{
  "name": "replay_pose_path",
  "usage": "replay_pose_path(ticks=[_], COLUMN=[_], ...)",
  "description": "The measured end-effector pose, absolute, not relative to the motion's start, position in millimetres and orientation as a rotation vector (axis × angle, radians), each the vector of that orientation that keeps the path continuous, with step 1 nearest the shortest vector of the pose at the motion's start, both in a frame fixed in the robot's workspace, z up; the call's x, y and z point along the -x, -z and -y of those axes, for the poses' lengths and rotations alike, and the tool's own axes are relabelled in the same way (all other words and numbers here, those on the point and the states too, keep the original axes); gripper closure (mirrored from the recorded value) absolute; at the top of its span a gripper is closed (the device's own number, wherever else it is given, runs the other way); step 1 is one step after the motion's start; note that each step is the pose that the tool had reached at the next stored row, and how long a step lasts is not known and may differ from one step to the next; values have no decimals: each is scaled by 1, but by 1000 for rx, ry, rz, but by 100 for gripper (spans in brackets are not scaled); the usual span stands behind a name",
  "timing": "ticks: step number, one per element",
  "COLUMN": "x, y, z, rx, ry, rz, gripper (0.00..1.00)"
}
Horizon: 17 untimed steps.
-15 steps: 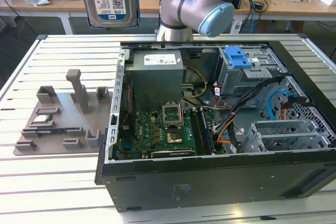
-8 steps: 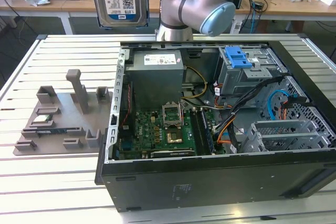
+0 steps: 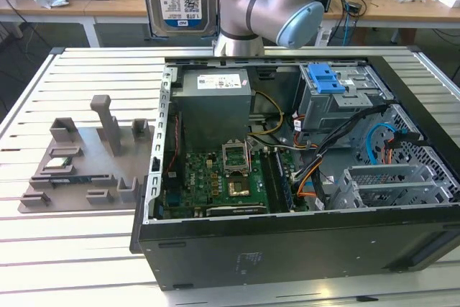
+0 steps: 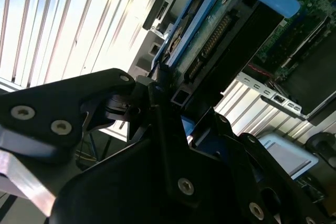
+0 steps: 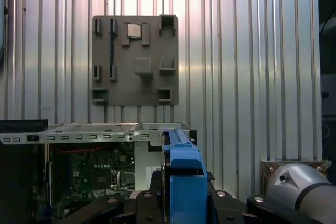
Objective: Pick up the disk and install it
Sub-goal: 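Pick up the disk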
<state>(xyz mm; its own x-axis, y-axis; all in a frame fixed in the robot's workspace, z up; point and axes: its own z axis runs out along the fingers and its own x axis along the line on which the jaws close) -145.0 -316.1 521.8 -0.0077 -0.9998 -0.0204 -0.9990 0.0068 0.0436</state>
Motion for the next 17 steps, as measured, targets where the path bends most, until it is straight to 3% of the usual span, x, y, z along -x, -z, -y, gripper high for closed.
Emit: replay_pose_path(ticks=[17], x=[131], y=[-522], z=[317], rx=[-2202], ry=[71], rz=[2217], gripper=[63])
